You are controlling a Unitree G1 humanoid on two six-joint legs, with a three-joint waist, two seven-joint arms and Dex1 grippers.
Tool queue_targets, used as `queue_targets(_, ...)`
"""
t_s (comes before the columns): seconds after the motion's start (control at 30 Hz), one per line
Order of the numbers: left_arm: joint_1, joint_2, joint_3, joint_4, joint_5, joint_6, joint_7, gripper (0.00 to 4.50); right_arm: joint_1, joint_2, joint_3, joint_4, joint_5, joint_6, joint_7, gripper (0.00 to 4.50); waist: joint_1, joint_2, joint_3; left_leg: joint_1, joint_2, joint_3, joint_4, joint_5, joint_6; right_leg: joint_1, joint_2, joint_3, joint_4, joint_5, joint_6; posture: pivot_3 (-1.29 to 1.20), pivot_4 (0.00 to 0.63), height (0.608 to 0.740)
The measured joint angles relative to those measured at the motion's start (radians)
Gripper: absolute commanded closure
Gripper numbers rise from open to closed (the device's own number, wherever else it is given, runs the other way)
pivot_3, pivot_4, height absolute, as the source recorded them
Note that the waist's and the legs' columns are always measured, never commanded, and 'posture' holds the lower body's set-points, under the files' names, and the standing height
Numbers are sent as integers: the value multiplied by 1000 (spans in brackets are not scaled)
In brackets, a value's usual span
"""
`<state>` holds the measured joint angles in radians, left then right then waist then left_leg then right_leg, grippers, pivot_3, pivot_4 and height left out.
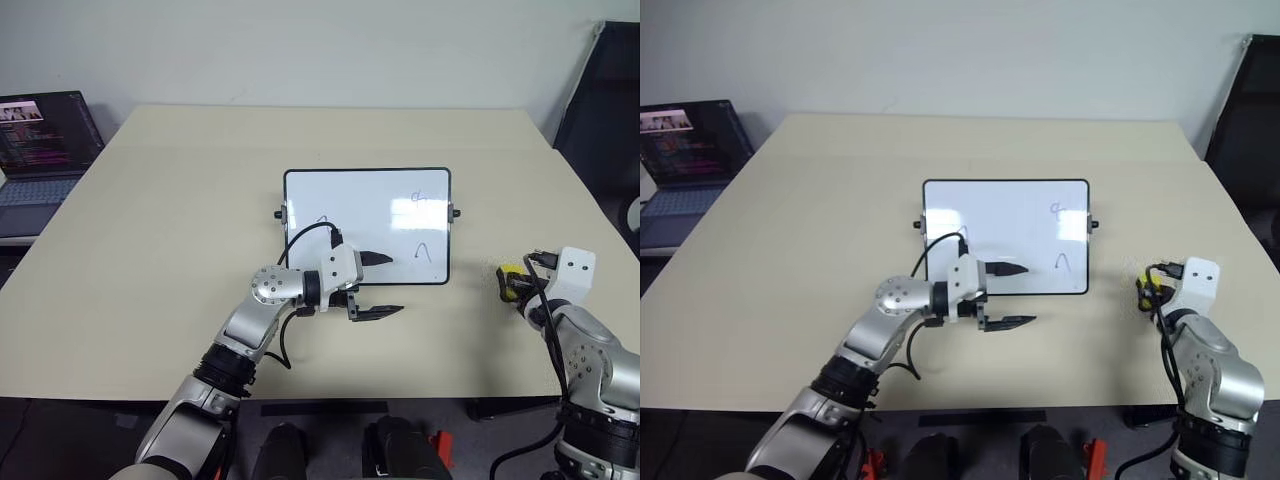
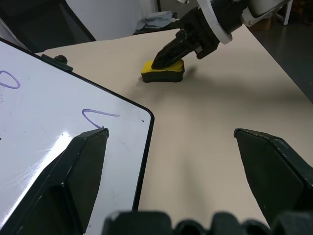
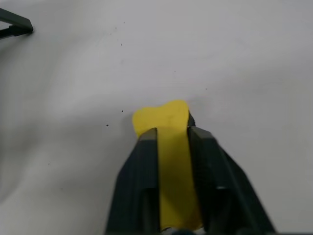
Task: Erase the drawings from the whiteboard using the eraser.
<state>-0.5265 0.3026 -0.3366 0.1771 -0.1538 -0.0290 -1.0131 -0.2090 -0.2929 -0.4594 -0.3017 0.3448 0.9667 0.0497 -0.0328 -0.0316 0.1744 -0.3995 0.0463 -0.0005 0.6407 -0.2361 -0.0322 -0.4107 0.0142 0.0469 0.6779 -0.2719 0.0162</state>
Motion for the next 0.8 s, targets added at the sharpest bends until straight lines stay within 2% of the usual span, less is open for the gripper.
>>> queue_targets(0.4, -5, -1, 10, 20, 1, -4, 0, 0, -1, -12, 13, 1, -8, 4, -5, 4481, 0, 0, 0, 0, 0, 0, 0, 0, 0, 0, 0, 0, 0, 0, 0, 0, 150, 740)
queue_targets(0.5, -5, -1, 12, 22, 1, -4, 0, 0, 0, -16, 19, 1, -11, 4, -4, 3881, 0, 0, 0, 0, 0, 0, 0, 0, 0, 0, 0, 0, 0, 0, 0, 0, 150, 740)
queue_targets(0.8, -10, -1, 13, 27, 3, -8, -1, 0, 0, -17, 31, 1, -12, 3, -10, 799, 0, 0, 0, 0, 0, 0, 0, 0, 0, 0, 0, 0, 0, 0, 0, 0, 150, 740)
